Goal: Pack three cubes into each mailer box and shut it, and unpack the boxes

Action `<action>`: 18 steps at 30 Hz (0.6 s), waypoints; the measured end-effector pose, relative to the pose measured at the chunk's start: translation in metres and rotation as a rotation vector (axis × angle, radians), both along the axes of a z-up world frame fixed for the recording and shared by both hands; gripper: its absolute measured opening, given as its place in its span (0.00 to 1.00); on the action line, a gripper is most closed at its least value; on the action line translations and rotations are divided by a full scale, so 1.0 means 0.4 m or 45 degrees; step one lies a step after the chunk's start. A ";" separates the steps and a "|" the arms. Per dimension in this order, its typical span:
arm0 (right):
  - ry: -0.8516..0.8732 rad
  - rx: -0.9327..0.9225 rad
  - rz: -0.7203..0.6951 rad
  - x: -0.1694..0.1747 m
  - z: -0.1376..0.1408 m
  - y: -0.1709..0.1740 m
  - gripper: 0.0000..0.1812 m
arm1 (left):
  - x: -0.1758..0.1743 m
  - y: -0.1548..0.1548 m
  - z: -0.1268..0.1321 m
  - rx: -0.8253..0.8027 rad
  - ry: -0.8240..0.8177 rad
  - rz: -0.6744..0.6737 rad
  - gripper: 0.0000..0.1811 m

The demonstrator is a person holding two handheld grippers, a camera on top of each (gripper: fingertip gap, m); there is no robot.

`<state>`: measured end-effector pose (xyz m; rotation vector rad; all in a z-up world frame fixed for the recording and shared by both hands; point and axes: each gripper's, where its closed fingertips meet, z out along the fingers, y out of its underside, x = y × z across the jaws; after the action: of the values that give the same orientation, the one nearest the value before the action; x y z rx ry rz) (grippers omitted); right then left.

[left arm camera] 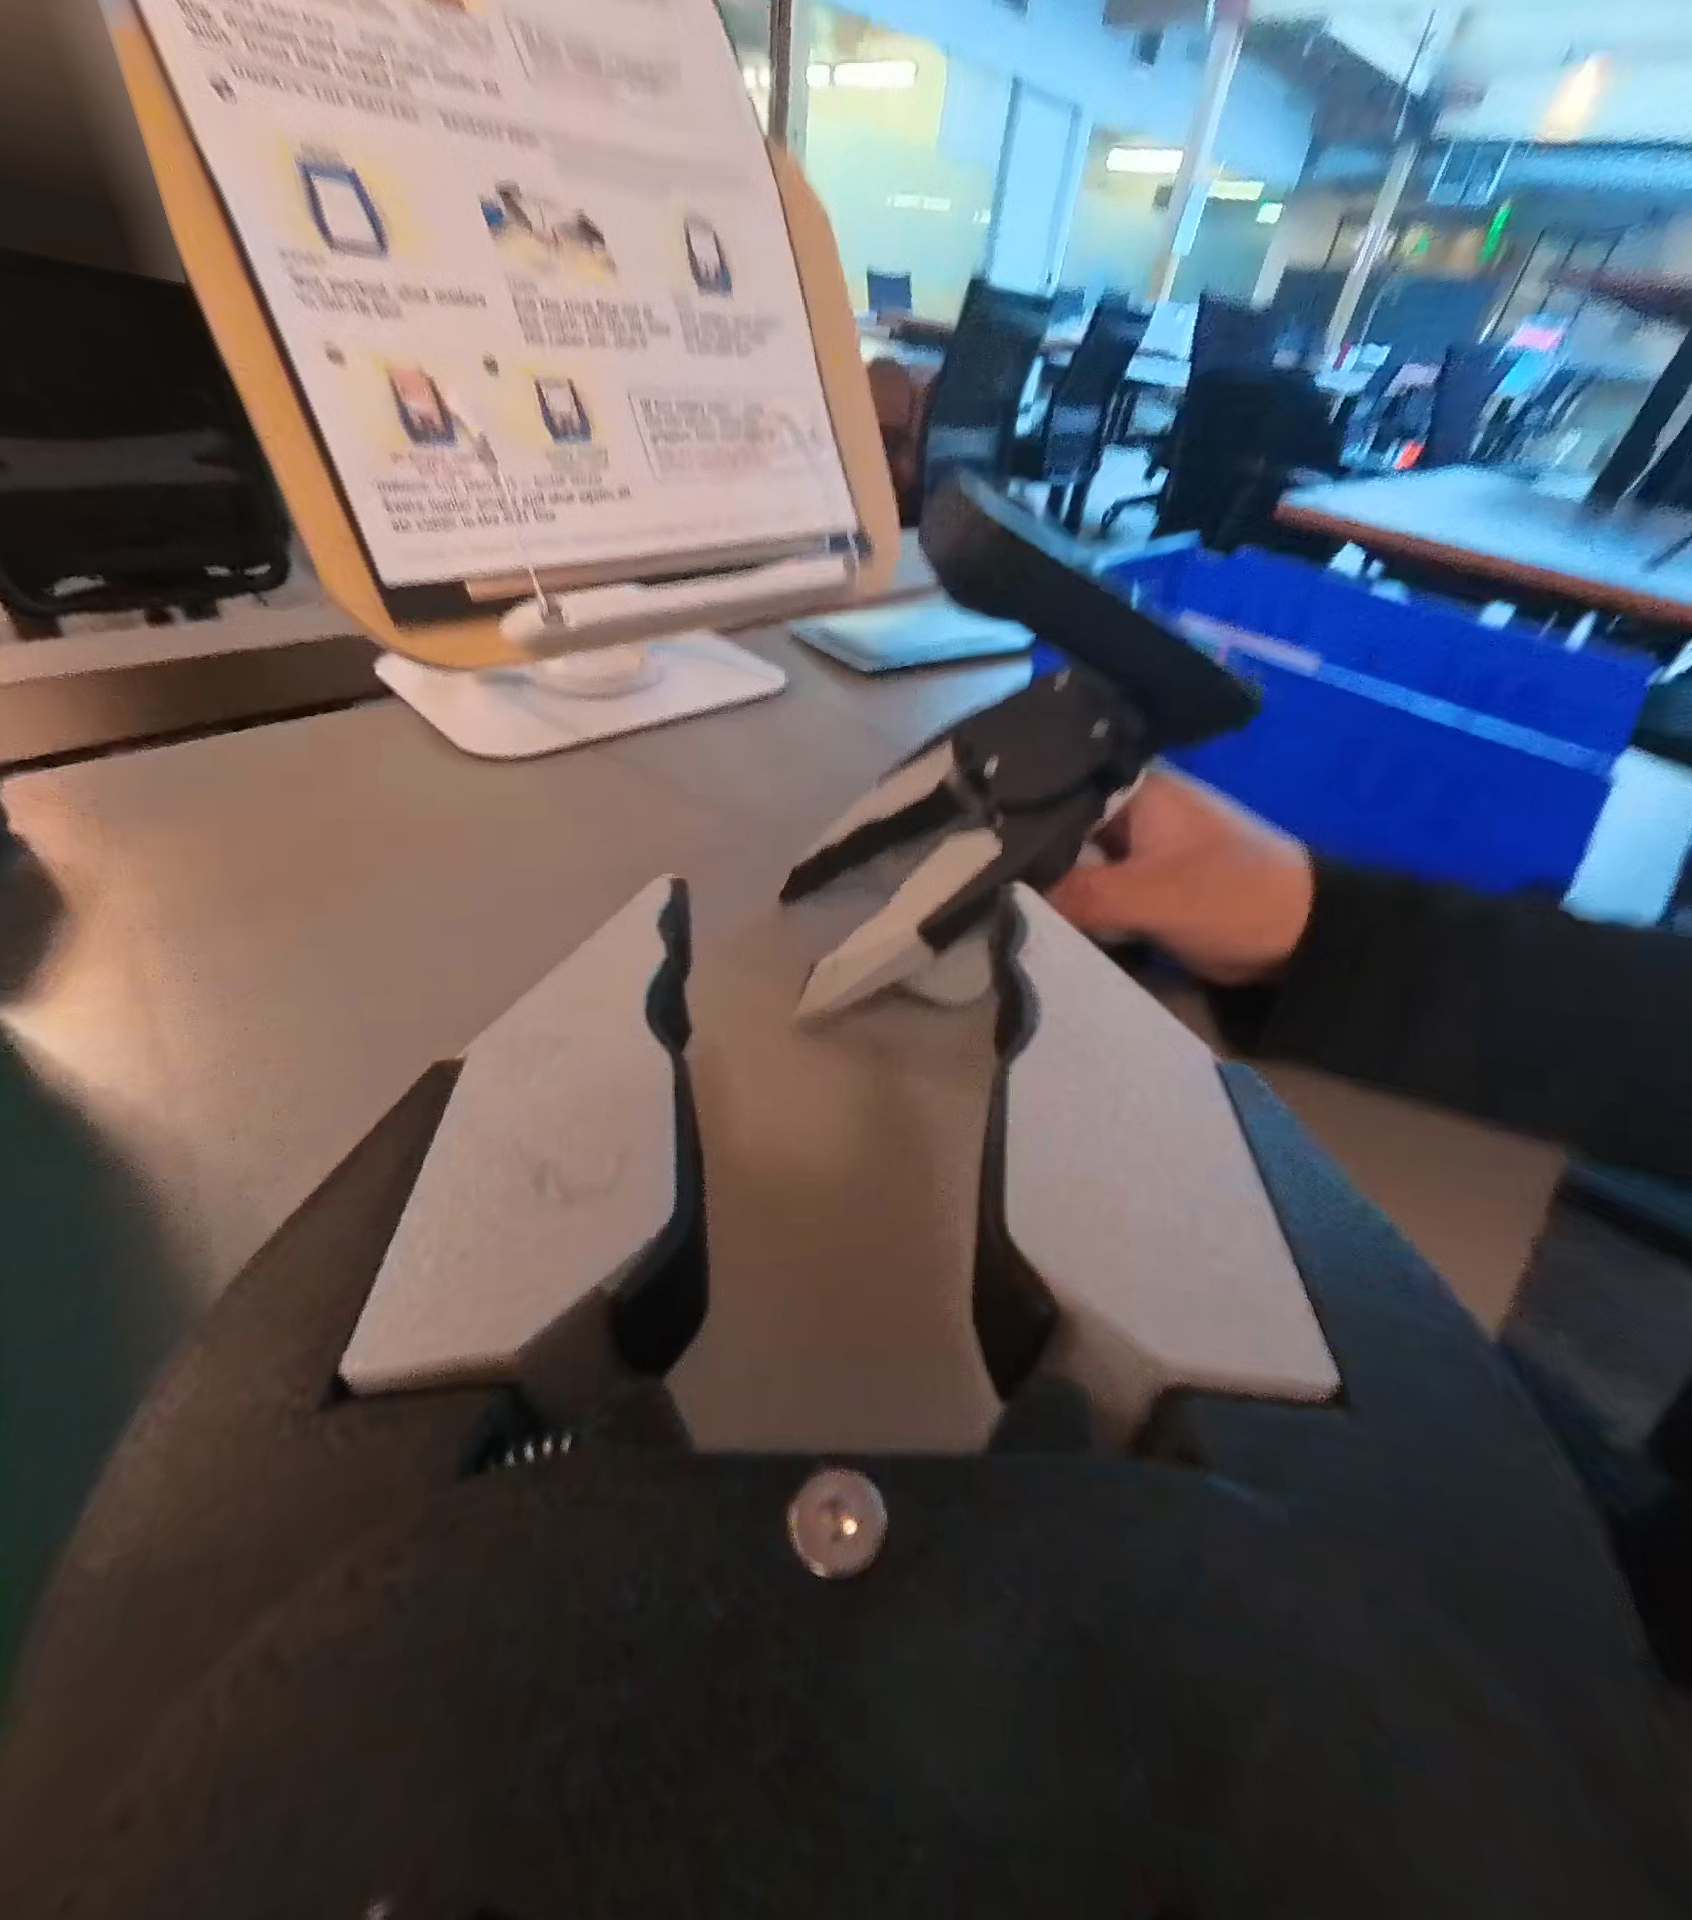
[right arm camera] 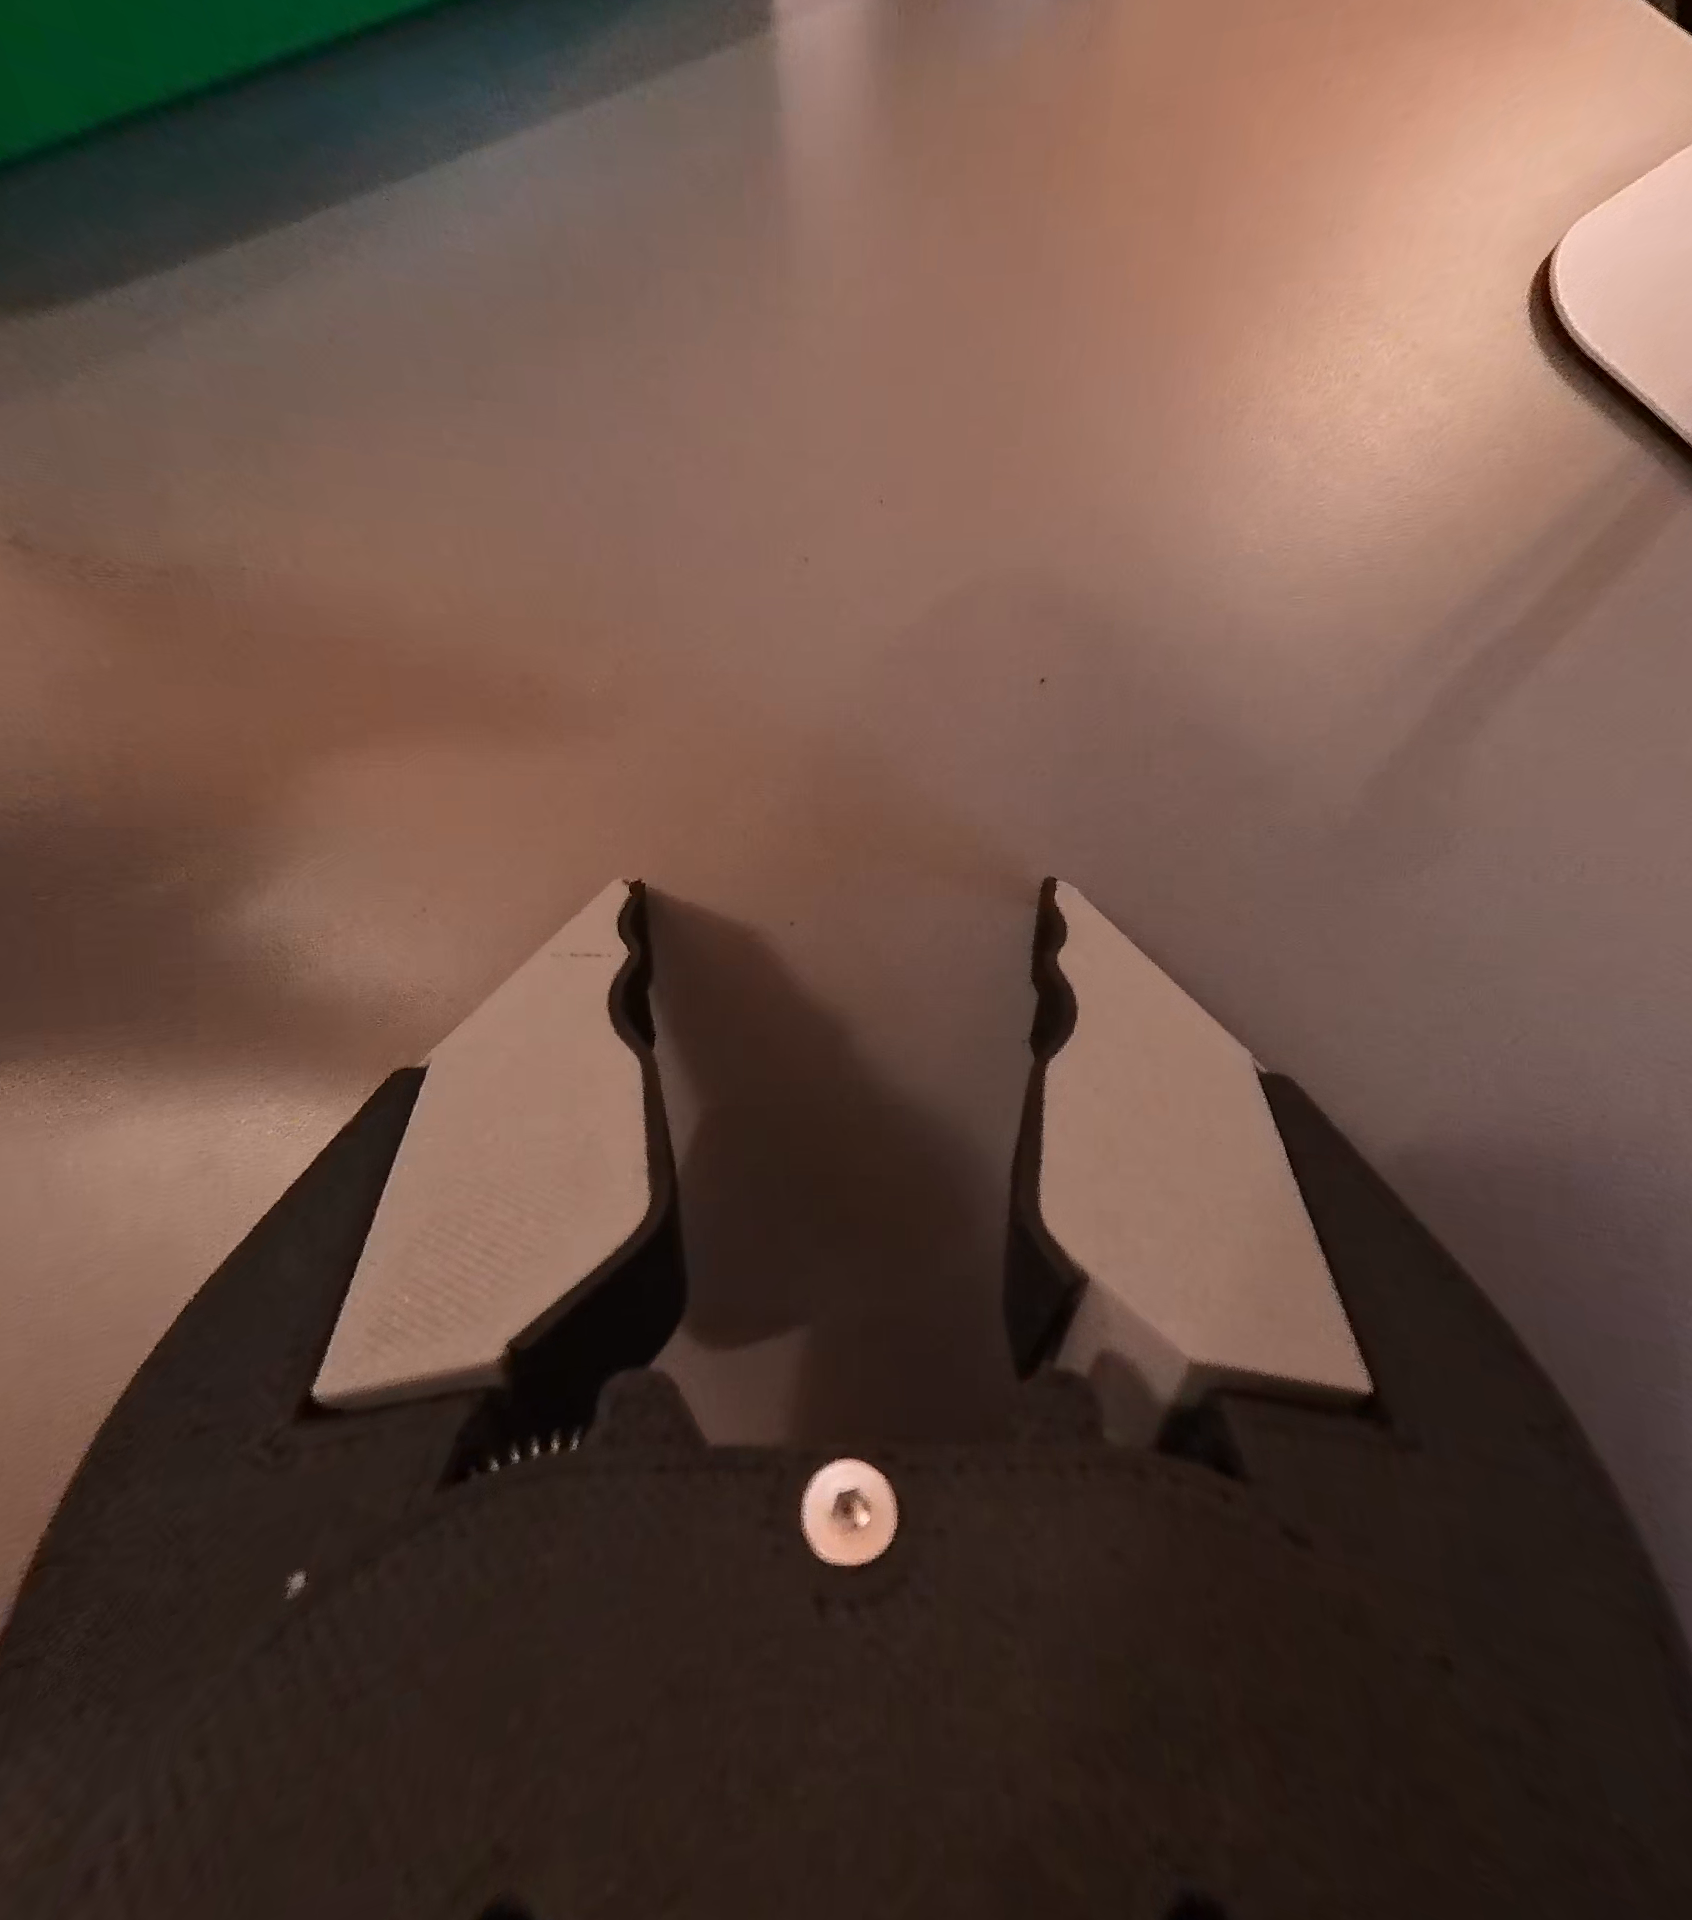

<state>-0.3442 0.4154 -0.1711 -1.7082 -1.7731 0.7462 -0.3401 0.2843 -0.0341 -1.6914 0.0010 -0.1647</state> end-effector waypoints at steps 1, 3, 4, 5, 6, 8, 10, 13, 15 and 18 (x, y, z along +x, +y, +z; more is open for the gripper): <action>0.000 -0.001 0.000 0.000 0.000 0.000 0.40 | -0.013 -0.007 0.044 0.030 -0.034 -0.003 0.34; 0.000 -0.002 0.000 0.000 0.000 0.000 0.40 | -0.054 -0.021 0.130 0.081 -0.052 0.001 0.40; 0.000 -0.002 0.000 0.000 0.000 0.000 0.40 | -0.089 -0.026 0.169 0.096 -0.034 0.034 0.41; 0.000 -0.002 0.000 0.000 0.000 0.000 0.40 | -0.127 -0.029 0.202 0.099 0.005 0.064 0.43; 0.000 -0.002 0.000 -0.001 0.000 0.000 0.40 | -0.169 -0.030 0.229 0.088 0.057 0.102 0.44; 0.000 -0.002 0.000 -0.001 0.000 -0.001 0.40 | -0.264 -0.027 0.268 0.046 0.178 0.184 0.45; -0.001 0.001 -0.003 -0.001 0.000 0.000 0.41 | -0.339 -0.020 0.269 -0.051 0.248 0.188 0.45; -0.002 -0.001 -0.011 0.001 -0.001 0.002 0.42 | -0.432 -0.013 0.185 -0.377 0.332 0.096 0.43; -0.003 0.000 -0.012 0.001 -0.001 0.002 0.42 | -0.487 -0.013 0.121 -0.543 0.383 0.051 0.46; -0.002 -0.001 -0.011 0.000 -0.001 0.002 0.43 | -0.555 -0.019 0.014 -0.788 0.514 0.013 0.46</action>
<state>-0.3441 0.4161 -0.1715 -1.7161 -1.7660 0.7417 -0.5622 0.2766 -0.0287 -2.3161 0.2661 0.2105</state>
